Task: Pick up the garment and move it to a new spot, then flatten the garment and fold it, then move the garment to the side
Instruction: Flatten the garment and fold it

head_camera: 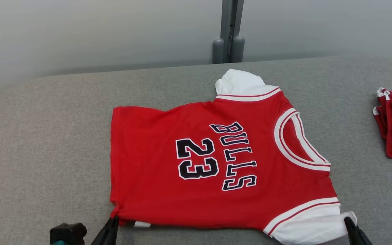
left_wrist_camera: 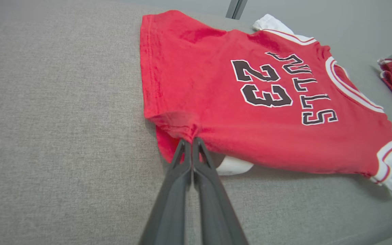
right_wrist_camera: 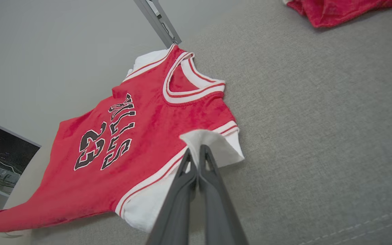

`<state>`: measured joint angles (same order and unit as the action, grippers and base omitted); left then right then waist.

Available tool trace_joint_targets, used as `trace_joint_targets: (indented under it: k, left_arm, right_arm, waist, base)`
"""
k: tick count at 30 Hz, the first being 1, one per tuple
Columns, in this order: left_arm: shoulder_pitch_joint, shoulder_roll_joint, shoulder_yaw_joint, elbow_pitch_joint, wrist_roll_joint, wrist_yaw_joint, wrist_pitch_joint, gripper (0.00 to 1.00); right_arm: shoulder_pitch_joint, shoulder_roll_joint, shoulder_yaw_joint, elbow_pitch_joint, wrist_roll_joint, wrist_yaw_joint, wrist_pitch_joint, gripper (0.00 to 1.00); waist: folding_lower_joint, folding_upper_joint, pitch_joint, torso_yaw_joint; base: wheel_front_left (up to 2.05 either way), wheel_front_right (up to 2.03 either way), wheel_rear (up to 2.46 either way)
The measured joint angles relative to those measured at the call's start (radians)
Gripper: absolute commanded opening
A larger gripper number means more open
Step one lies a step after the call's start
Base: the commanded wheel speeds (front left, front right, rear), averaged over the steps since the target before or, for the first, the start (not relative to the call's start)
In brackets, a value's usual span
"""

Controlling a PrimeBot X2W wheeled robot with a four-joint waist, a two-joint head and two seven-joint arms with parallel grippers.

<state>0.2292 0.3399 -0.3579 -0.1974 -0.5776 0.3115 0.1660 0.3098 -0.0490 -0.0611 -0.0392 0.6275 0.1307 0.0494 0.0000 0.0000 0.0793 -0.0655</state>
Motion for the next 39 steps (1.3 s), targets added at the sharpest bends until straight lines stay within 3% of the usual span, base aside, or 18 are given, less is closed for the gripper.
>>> trace_joint_targets:
  k: [8,14,26,27,28,29,30,31,33,39]
  left_arm:
    - [-0.119,0.009,0.019,0.037,-0.081,-0.090,0.038,0.00]
    - [-0.230,0.030,0.039,0.061,-0.095,-0.133,0.050,0.00]
    - [-0.328,0.019,0.055,0.146,-0.123,-0.162,0.046,0.00]
    - [-0.330,0.016,0.056,0.155,-0.129,-0.165,0.042,0.08]
    - [-0.333,0.012,0.057,0.161,-0.132,-0.169,0.034,0.08]
    - [-0.337,0.009,0.056,0.167,-0.132,-0.172,0.027,0.36]
    - [-0.338,0.003,0.056,0.169,-0.135,-0.180,0.014,0.88]
    - [-0.338,-0.002,0.056,0.171,-0.135,-0.180,0.000,1.00]
    - [-0.337,-0.011,0.056,0.181,-0.133,-0.183,-0.025,1.00]
    - [-0.319,-0.042,0.059,0.200,-0.074,-0.159,-0.151,1.00]
  right_arm:
    - [-0.202,0.000,0.016,0.075,-0.024,0.000,-0.029,0.00]
    - [-0.368,0.000,0.035,0.134,-0.050,0.000,-0.059,0.00]
    - [-0.581,-0.025,0.066,0.318,-0.019,0.000,-0.150,0.00]
    - [-0.592,-0.026,0.069,0.335,-0.011,0.000,-0.156,0.00]
    - [-0.602,-0.028,0.071,0.351,0.001,0.000,-0.164,0.00]
    - [-0.611,-0.031,0.076,0.366,0.007,0.000,-0.172,0.00]
    - [-0.619,-0.035,0.082,0.374,0.016,0.000,-0.184,0.06]
    - [-0.627,-0.038,0.090,0.381,0.027,0.000,-0.194,0.34]
    - [-0.637,-0.047,0.105,0.394,0.033,0.000,-0.216,1.00]
    - [-0.638,-0.072,0.119,0.404,-0.003,0.000,-0.288,1.00]
  waist:
    - [0.0000,0.0000,0.083,0.012]
    - [0.0000,0.0000,0.145,0.016]
    - [0.0000,0.0000,0.232,0.015]
    - [0.0000,0.0000,0.235,0.015]
    - [0.0000,0.0000,0.237,0.015]
    - [0.0000,0.0000,0.239,0.016]
    - [0.0000,0.0000,0.240,0.017]
    - [0.0000,0.0000,0.240,0.018]
    - [0.0000,0.0000,0.239,0.020]
    - [0.0000,0.0000,0.229,0.027]
  base:
    - [0.00,0.00,0.00]
    - [0.00,0.00,0.00]
    - [0.00,0.00,0.00]
    - [0.00,0.00,0.00]
    - [0.00,0.00,0.00]
    - [0.00,0.00,0.00]
    - [0.00,0.00,0.00]
    - [0.00,0.00,0.00]
    - [0.00,0.00,0.00]
    - [0.00,0.00,0.00]
